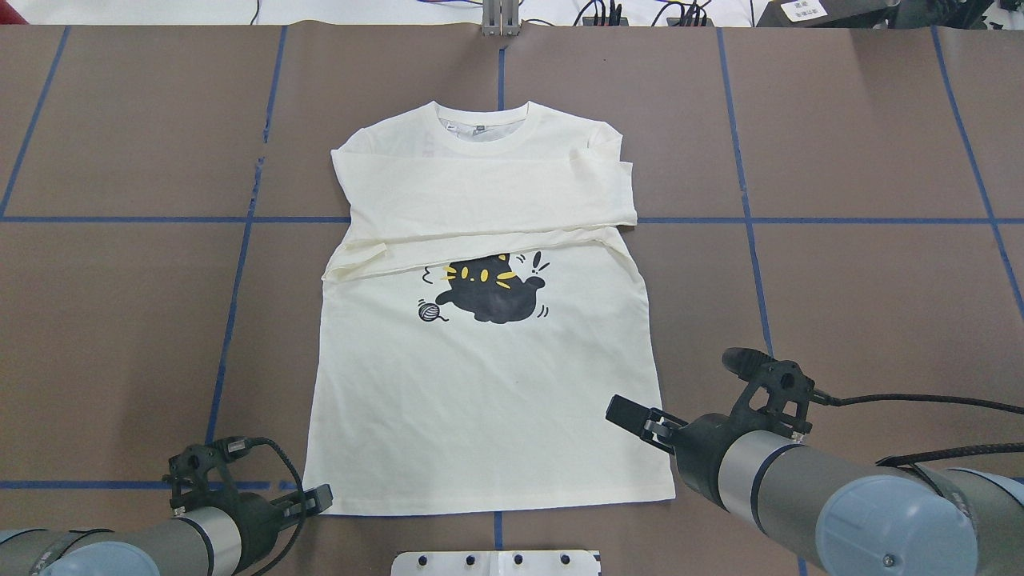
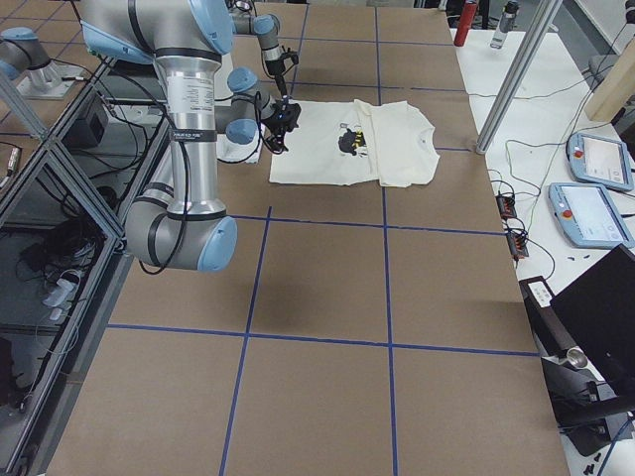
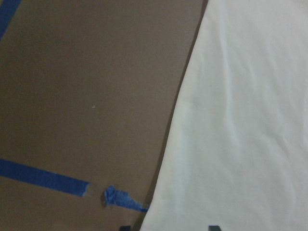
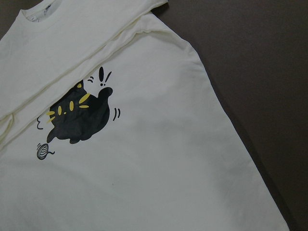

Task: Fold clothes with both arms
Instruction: 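Grasp the shirt's hem corners nearest the robot with both grippers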

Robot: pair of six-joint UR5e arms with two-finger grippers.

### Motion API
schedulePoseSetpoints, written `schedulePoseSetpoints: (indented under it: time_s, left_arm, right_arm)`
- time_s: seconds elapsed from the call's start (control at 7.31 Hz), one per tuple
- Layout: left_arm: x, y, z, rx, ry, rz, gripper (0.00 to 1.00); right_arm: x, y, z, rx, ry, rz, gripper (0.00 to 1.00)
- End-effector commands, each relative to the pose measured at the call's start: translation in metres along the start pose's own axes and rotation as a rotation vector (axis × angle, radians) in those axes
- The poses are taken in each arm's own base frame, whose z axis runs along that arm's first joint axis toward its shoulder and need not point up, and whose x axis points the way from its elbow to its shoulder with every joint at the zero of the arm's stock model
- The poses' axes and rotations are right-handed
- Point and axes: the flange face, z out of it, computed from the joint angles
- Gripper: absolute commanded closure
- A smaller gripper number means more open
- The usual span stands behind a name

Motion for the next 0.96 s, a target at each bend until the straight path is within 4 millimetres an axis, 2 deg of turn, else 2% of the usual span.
schedulePoseSetpoints:
  time_s: [0.0,0.82]
  left_arm:
    - [0.0007,0.0004,-0.0007,-0.002,0.001,0.001,0.49]
    - [-0.0036,0.003,0.0019,-0.001,-0.021,0.029,0.47]
  right_arm:
    - [0.0,0.0,0.0,0.0,0.0,-0.001,0.0]
    - [0.0008,0.0002,0.0014,0.001,0.003,-0.001,0.0]
